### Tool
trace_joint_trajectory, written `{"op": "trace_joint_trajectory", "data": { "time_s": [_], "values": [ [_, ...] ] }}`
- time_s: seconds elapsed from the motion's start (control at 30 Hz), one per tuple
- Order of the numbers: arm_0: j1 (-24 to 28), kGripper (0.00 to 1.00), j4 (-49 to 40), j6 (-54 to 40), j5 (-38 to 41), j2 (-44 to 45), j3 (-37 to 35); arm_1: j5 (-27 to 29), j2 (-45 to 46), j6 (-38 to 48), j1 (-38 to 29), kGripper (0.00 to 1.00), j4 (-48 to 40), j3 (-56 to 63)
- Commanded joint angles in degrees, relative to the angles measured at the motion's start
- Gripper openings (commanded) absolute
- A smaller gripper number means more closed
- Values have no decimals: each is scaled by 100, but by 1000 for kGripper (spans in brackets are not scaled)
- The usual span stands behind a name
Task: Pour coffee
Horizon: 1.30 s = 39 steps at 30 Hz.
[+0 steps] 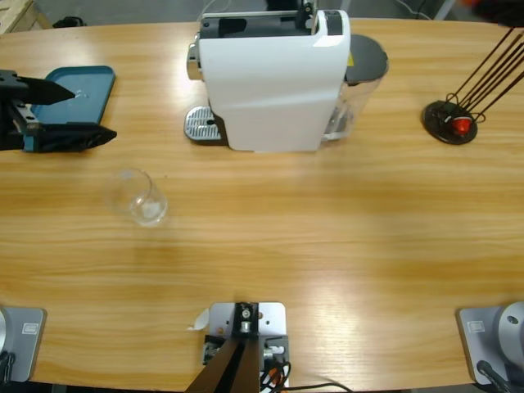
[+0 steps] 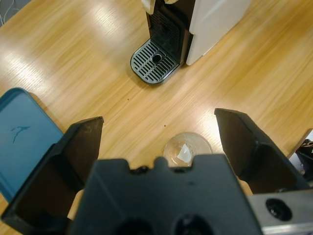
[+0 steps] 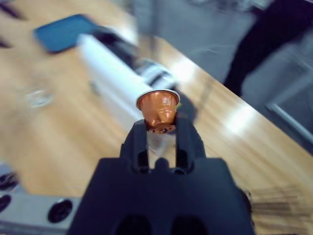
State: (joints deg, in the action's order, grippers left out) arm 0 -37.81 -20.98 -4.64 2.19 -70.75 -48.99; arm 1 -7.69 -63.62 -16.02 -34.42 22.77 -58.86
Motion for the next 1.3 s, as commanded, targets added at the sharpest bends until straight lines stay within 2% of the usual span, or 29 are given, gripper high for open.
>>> {"op": "trace_joint_trajectory", "data": {
  "time_s": [0.03,0.17,0.3,0.4,0.47,0.77,1.3],
  "values": [
    [54,996,-178,38,-234,872,482,-650,-2135,-875,-989,0,1051,-2132],
    [54,996,-433,-53,-206,1065,555,-933,-3283,-1688,-1151,0,1617,-3178],
    [54,996,-433,-55,-187,1162,647,-1177,-3975,-1843,-1161,0,1666,-3851],
    [54,996,-359,-55,-180,1078,735,-1130,-4272,-1901,-1161,3,1696,-4055],
    [54,996,-280,-48,-164,960,772,-1089,-4388,-1964,-1084,84,1664,-4053],
    [54,995,-76,-28,-43,814,877,-720,-4643,-1975,-601,75,1546,-4208],
    [54,991,-29,-28,-34,856,1062,-1102,-4816,-1892,-483,74,1485,-4220]
  ]
}}
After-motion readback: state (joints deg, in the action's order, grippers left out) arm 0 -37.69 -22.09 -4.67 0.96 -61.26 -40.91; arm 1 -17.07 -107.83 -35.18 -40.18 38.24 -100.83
